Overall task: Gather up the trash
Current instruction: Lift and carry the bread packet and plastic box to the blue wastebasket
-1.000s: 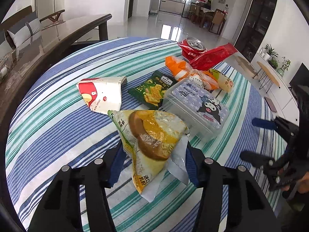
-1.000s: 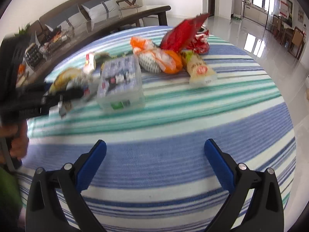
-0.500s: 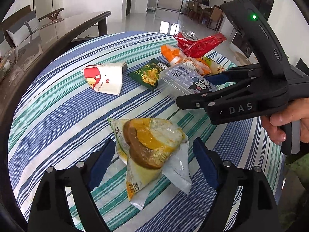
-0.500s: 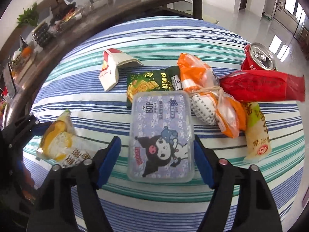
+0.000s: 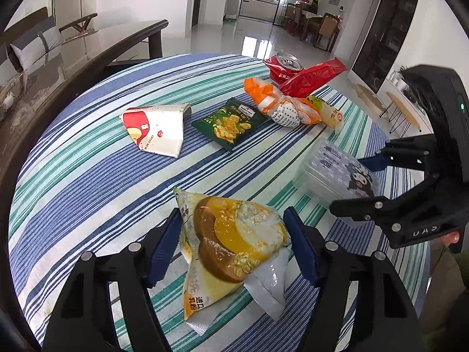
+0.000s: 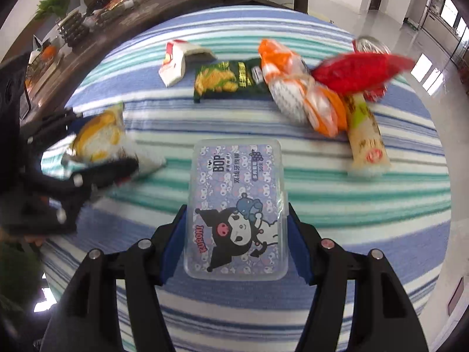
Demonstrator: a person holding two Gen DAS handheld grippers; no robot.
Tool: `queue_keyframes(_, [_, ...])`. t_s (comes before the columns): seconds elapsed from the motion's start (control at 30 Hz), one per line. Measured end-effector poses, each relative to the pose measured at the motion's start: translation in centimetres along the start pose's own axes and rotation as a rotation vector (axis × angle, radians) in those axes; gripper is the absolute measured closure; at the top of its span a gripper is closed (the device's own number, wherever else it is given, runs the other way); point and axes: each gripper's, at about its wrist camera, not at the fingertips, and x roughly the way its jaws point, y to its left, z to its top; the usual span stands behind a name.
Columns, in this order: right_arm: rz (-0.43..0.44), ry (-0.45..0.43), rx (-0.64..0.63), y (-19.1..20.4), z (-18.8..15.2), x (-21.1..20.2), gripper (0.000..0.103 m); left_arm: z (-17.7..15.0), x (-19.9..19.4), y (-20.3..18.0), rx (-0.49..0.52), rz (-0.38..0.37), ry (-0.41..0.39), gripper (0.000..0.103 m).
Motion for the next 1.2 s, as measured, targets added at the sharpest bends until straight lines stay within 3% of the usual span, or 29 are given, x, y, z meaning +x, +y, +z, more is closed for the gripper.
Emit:
queue_keyframes(0.13, [0.004,-0.004,0.023,-0.3,0.2,0.2,0.041,0.0,0.2,-0.2,-0.004,-0.009,0.000,0.034])
queue_keyframes(0.37, [-0.017,-0.045,0.032,0.3,1.7,0.3,0.042,0.2,-0.1,-1.1,0.023,0.006,0.011,0.055])
queue_keyframes(0.6, [0.014,-0.148,0.063,-0.7,-0.7,-3.7,0.042,-0.2,-1.9,-2.0,-0.014,-0.017,-0.032,0.060])
queue_keyframes(0.93, [0.047,-0.268,0.247,-7.9,-8.0,-9.3,0.042,1.6,-4.0,-10.2,0.051,-0.111,-0.095,0.060])
queue_keyframes(1.2, [-0.073,-0.333,0.454,-17.8,-16.7,-13.3,0.042,3.2,-3.2,-20.7,0.163,-0.238,-0.084,0.060])
